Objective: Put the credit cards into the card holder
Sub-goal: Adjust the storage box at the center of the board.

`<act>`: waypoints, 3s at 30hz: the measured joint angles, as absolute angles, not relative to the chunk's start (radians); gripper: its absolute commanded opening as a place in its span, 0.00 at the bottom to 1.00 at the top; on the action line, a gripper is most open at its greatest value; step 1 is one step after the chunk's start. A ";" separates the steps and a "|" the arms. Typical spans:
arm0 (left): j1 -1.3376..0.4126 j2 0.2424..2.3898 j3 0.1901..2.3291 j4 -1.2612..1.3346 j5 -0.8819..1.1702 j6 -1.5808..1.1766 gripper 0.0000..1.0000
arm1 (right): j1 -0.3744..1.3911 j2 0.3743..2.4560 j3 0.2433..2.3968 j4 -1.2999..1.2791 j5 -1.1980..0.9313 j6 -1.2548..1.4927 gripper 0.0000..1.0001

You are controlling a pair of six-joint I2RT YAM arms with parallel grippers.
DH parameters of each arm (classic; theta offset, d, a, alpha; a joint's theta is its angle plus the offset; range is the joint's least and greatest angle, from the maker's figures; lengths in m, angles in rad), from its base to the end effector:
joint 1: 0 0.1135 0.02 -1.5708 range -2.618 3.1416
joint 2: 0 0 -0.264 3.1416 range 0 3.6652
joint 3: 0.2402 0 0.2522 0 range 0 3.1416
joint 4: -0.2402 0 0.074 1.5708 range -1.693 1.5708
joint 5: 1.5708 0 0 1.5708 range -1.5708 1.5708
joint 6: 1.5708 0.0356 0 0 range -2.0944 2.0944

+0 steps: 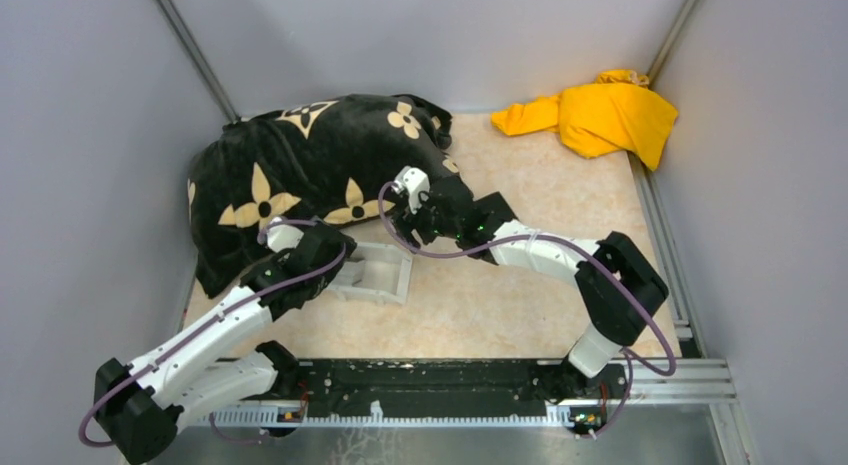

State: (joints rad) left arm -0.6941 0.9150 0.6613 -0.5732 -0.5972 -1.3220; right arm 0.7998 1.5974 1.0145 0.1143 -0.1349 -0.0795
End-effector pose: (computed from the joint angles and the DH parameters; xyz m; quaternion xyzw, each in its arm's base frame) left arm 0.1521 -0.1005 0.2432 -0.3767 0.8139 -0.1476 0.4171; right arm 0.2489 0.2630 0.2433 -0.3937 0.7542 0.2378 0.4687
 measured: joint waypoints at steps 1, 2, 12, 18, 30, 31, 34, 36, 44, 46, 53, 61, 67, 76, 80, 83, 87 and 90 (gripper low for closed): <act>-0.696 0.912 0.668 -0.610 -0.607 -1.361 0.98 | 0.810 1.611 1.024 0.107 -0.140 -0.087 0.72; -0.696 0.910 0.677 -0.648 -0.616 -1.399 0.98 | 0.819 1.624 1.034 0.102 -0.145 -0.094 0.71; -0.696 0.907 0.732 -0.852 -0.640 -1.597 0.98 | 0.856 1.774 1.135 0.055 -0.188 -0.132 0.65; -0.696 0.898 0.732 -0.886 -0.639 -1.630 0.98 | 0.863 1.836 1.188 0.041 -0.214 -0.143 0.52; -0.696 0.886 0.726 -0.902 -0.637 -1.649 0.98 | 0.864 1.899 1.235 0.022 -0.260 -0.150 0.20; -0.696 0.886 0.725 -0.902 -0.636 -1.649 0.98 | 0.864 1.899 1.235 0.020 -0.265 -0.150 0.16; -0.696 0.886 0.725 -0.902 -0.635 -1.650 0.98 | 0.868 1.899 1.235 0.019 -0.279 -0.149 0.02; -0.696 0.886 0.723 -0.902 -0.633 -1.650 0.98 | 0.869 1.899 1.235 0.020 -0.278 -0.147 0.00; -0.697 0.885 0.709 -0.902 -0.619 -1.653 0.98 | 0.873 1.882 1.195 0.067 -0.239 -0.118 0.00; -0.698 0.884 0.706 -0.901 -0.618 -1.653 0.98 | 0.878 1.863 1.176 0.064 -0.203 -0.101 0.00; -0.699 0.881 0.695 -0.899 -0.617 -1.645 0.98 | 0.919 1.786 1.110 0.023 0.002 0.027 0.00; -0.699 0.896 0.688 -0.886 -0.618 -1.599 0.96 | 0.997 1.737 1.061 -0.016 0.276 0.247 0.00; -0.699 0.920 0.678 -0.855 -0.625 -1.559 0.95 | 0.999 1.652 0.967 -0.036 0.398 0.397 0.00; -0.706 1.009 0.665 -0.765 -0.628 -1.491 0.95 | 1.021 1.625 0.937 -0.057 0.478 0.545 0.14; -0.714 1.042 0.651 -0.734 -0.628 -1.480 0.95 | 1.051 1.625 0.937 -0.075 0.505 0.572 0.42; -0.717 1.045 0.640 -0.723 -0.630 -1.479 0.95 | 1.071 1.625 0.938 -0.076 0.515 0.592 0.57; -0.718 1.039 0.631 -0.715 -0.640 -1.478 0.95 | 1.089 1.615 0.938 -0.080 0.521 0.575 0.62; -0.718 1.028 0.624 -0.714 -0.653 -1.479 0.95 | 1.097 1.581 0.939 -0.089 0.527 0.539 0.66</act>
